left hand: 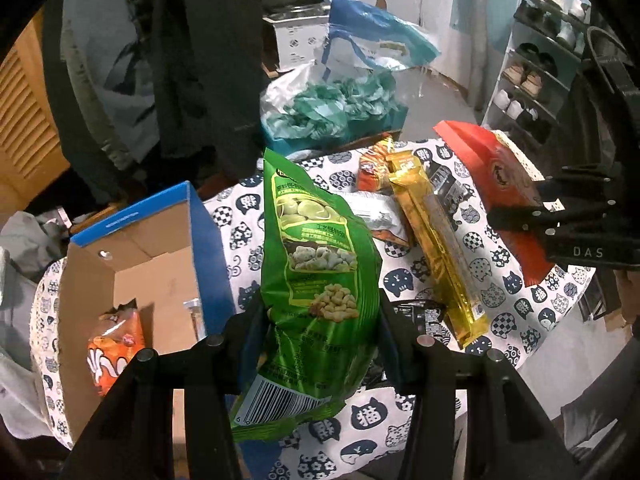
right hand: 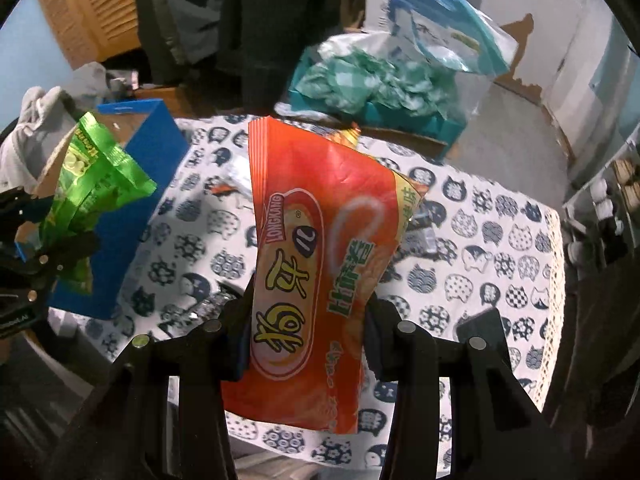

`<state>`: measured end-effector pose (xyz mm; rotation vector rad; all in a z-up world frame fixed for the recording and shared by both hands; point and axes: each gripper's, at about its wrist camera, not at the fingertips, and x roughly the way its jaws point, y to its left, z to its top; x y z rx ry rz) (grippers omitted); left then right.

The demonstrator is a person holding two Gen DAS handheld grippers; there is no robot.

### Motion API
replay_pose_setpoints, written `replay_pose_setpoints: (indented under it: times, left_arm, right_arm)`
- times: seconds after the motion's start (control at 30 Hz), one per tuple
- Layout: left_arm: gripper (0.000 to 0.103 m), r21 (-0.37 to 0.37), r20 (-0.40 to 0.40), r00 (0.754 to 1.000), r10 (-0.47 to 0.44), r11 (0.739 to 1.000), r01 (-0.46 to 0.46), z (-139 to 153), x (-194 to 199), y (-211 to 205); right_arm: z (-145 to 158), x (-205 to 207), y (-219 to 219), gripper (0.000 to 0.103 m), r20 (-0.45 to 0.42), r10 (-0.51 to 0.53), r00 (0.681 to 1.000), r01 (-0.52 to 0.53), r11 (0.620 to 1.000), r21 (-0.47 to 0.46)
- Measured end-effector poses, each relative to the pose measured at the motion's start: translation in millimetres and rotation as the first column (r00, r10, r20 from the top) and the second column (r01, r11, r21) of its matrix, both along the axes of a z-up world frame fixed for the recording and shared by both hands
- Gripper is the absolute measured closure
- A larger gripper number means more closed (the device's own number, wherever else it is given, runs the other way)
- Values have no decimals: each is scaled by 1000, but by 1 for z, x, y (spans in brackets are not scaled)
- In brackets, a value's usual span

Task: Organize snacks
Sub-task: 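Carry both packets into the cardboard box and open both tools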

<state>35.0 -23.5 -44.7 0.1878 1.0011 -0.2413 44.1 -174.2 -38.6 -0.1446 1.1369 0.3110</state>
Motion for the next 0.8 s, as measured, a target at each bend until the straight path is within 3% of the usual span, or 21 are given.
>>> replay_pose_setpoints:
  times: [0.8]
  left_arm:
    - [52, -63, 28, 983, 183, 981, -181, 11, -11, 102]
  right_arm:
    - [23, 13, 125, 60, 4, 170, 985, -170, 985, 32]
